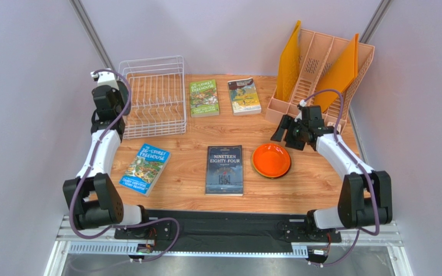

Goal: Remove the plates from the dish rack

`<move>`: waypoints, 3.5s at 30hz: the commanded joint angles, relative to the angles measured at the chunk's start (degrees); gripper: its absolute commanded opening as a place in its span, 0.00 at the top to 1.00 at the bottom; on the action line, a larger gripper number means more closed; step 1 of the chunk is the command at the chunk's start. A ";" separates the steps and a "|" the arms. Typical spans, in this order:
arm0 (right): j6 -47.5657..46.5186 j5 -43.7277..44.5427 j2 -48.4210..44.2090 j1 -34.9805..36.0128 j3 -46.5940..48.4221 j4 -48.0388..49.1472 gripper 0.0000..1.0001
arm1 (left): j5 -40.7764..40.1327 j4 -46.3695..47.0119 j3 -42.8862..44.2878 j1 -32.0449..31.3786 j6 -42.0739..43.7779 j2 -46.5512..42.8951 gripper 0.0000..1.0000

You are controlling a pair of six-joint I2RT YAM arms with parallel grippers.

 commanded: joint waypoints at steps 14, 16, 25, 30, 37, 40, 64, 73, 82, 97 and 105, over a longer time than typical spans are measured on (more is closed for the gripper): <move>2.86 -6.56 -12.72 9.51 1.65 3.59 0.24 | 39.42 2.31 -12.17 -7.90 -33.75 -14.62 1.00; 4.18 -6.75 -11.94 12.32 1.74 5.79 0.23 | 39.96 4.67 -14.90 -10.45 -35.86 -15.59 1.00; 8.14 -10.35 -6.05 19.80 1.83 15.46 0.23 | 42.24 9.08 -19.56 -21.17 -40.26 -16.12 1.00; 9.81 -12.55 -2.36 21.55 1.65 20.47 0.23 | 42.34 11.46 -21.76 -26.01 -41.94 -16.21 1.00; 10.60 -14.39 1.07 22.70 1.65 24.87 0.23 | 40.49 12.95 -22.55 -31.72 -42.11 -14.72 1.00; 11.39 -16.06 2.57 22.87 1.39 26.62 0.24 | 39.87 14.01 -22.73 -33.65 -42.37 -14.01 1.00; 12.01 -12.20 -14.47 10.33 -11.00 21.36 1.00 | 30.31 4.36 -21.15 -36.03 -32.28 -13.30 0.39; 7.61 -6.58 -23.52 -0.59 -13.81 6.16 1.00 | 8.51 -7.87 -22.28 -36.03 -18.39 -22.53 0.00; 8.14 -5.34 -26.70 -3.93 -18.30 3.16 1.00 | -0.99 -9.02 -27.03 -36.03 -17.50 -33.43 0.00; 8.93 -8.68 -20.81 -4.02 -19.97 7.38 0.97 | -0.73 -10.43 -27.03 -36.03 -17.94 -33.70 0.00; 8.85 -8.51 -20.19 -4.02 -19.88 7.29 0.55 | 0.15 -9.99 -26.77 -36.03 -17.94 -33.26 0.00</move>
